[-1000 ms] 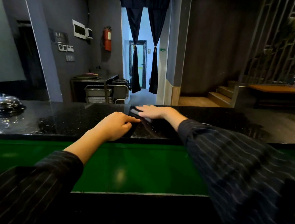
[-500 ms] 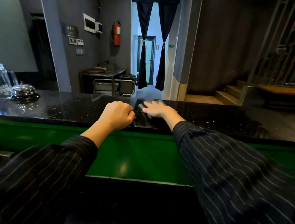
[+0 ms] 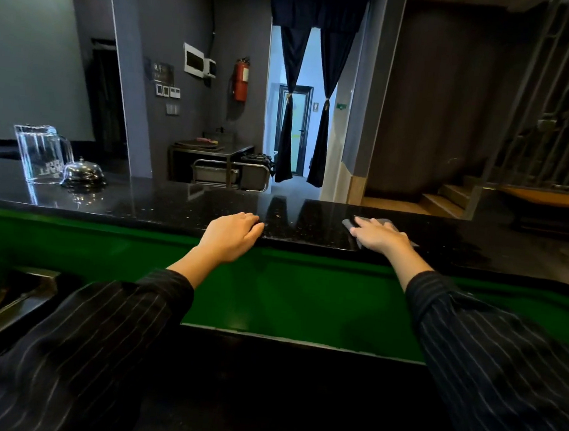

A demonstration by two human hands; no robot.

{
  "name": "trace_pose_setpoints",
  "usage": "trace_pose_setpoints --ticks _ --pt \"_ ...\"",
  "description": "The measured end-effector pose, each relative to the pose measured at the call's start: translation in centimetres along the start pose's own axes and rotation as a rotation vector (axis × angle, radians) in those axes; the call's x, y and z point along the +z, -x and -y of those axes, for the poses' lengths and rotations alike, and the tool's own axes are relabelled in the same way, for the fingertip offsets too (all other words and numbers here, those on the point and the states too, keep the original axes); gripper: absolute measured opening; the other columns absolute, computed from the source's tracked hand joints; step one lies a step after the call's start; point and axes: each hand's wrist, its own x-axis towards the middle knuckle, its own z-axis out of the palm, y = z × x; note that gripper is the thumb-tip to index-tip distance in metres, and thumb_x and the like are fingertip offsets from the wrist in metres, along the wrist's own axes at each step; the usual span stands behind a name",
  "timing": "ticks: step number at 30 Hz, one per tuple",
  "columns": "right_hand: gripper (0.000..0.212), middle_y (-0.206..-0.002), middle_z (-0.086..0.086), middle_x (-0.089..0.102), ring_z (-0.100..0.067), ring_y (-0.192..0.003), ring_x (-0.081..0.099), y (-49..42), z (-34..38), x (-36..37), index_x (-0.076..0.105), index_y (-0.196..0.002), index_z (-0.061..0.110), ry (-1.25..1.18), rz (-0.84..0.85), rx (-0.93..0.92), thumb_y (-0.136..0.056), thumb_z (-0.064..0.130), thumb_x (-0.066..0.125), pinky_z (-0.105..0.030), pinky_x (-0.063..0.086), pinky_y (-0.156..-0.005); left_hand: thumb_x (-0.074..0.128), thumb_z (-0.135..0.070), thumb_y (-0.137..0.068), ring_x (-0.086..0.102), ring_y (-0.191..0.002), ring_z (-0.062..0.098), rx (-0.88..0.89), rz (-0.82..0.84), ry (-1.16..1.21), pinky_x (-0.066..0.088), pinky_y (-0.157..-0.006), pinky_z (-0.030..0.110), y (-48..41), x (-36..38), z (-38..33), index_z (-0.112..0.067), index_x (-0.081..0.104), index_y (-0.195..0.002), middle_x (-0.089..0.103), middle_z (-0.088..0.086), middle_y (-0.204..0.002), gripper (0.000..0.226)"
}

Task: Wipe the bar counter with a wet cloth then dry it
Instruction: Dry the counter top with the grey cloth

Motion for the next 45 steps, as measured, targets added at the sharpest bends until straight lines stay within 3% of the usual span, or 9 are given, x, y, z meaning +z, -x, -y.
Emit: trace_pose_setpoints --ticks 8,11,14,23,28,33,39,42,45 --pt "0.059 -0.159 -0.014 0.019 -0.039 -0.144 0.015 2.7 7.4 1.9 0.02 -0.152 0.029 0.055 -0.11 0.324 -0.095 0.043 0.029 -0.056 0.015 -0.113 0.038 -0.065 -0.088 0.028 -0.142 0.03 0.09 0.309 -0.051 0.025 -0.115 0.042 -1.1 -0.9 1.3 -0.007 0.026 -0.147 0.028 0.015 -0.155 0.083" --pt "0.06 -0.159 -0.014 0.018 -0.039 -0.145 0.014 3.3 10.4 2.3 0.019 -0.152 0.028 0.042 -0.102 0.275 -0.096 0.043 0.03 -0.055 0.016 -0.112 0.056 -0.056 -0.085 0.015 -0.147 0.026 0.245 0.417 -0.108 0.017 -0.12 0.042 -1.3 -1.6 3.1 -0.012 0.012 -0.151 0.015 0.012 -0.159 0.091" --pt "0.059 -0.16 -0.013 0.017 -0.039 -0.145 0.013 3.5 14.0 2.9 0.018 -0.153 0.026 0.02 -0.114 0.196 -0.097 0.042 0.025 -0.055 0.015 -0.113 0.049 -0.051 -0.091 0.014 -0.147 0.019 0.372 0.366 -0.184 0.012 -0.119 0.044 -1.3 -2.6 6.8 -0.024 0.013 -0.151 0.017 0.003 -0.16 0.075" --pt "0.06 -0.162 -0.008 0.009 -0.035 -0.148 0.007 1.7 27.8 4.6 0.016 -0.153 0.029 -0.017 -0.057 -0.087 -0.098 0.052 0.017 -0.057 0.009 -0.115 0.029 -0.061 -0.092 0.014 -0.147 0.012 0.311 0.363 -0.113 0.007 -0.118 0.056 0.8 -5.0 17.9 -0.042 0.014 -0.148 0.019 -0.008 -0.158 0.061" --pt "0.064 -0.162 -0.004 0.014 -0.034 -0.148 0.011 0.6 32.8 5.0 0.016 -0.152 0.033 0.0 -0.01 -0.233 -0.094 0.058 0.016 -0.06 0.012 -0.116 0.034 -0.054 -0.095 0.026 -0.144 0.017 0.302 0.354 0.015 0.022 -0.117 0.048 1.2 -5.6 19.6 -0.033 0.027 -0.148 0.03 -0.004 -0.155 0.056" --pt "0.052 -0.161 -0.005 0.02 -0.029 -0.148 0.012 0.3 30.5 4.1 0.018 -0.153 0.029 -0.048 0.106 -0.402 -0.101 0.034 0.028 -0.05 0.01 -0.119 0.035 -0.057 -0.094 0.063 -0.107 0.02 0.296 0.308 0.12 0.049 -0.092 0.038 -0.4 -6.7 20.6 -0.034 0.059 -0.125 0.069 0.0 -0.118 0.046" --pt "0.052 -0.163 -0.002 0.007 -0.028 -0.149 0.006 -2.8 22.5 2.4 0.01 -0.154 0.028 -0.046 0.051 -0.137 -0.104 0.021 0.025 -0.049 0.006 -0.118 0.038 -0.05 -0.096 0.05 -0.128 0.016 0.265 0.251 0.202 0.039 -0.108 0.039 -2.4 -4.4 22.0 -0.031 0.055 -0.13 0.056 -0.006 -0.137 0.043" --pt "0.052 -0.163 0.002 0.009 -0.026 -0.15 0.005 -4.9 20.6 2.1 0.012 -0.153 0.031 -0.02 0.041 -0.079 -0.102 0.038 0.022 -0.054 0.004 -0.119 0.037 -0.047 -0.097 0.034 -0.14 0.017 0.267 0.337 0.186 0.026 -0.117 0.039 -3.1 -3.6 22.0 -0.03 0.044 -0.14 0.038 -0.001 -0.151 0.046" --pt "0.051 -0.162 -0.005 0.009 -0.028 -0.149 0.006 -7.2 20.2 1.9 0.012 -0.154 0.022 0.016 0.059 -0.072 -0.105 0.029 0.02 -0.044 0.003 -0.119 0.026 -0.059 -0.093 0.02 -0.146 0.015 0.286 0.391 0.139 0.019 -0.118 0.049 -3.1 -3.1 22.2 -0.036 0.032 -0.145 0.026 -0.003 -0.157 0.057"
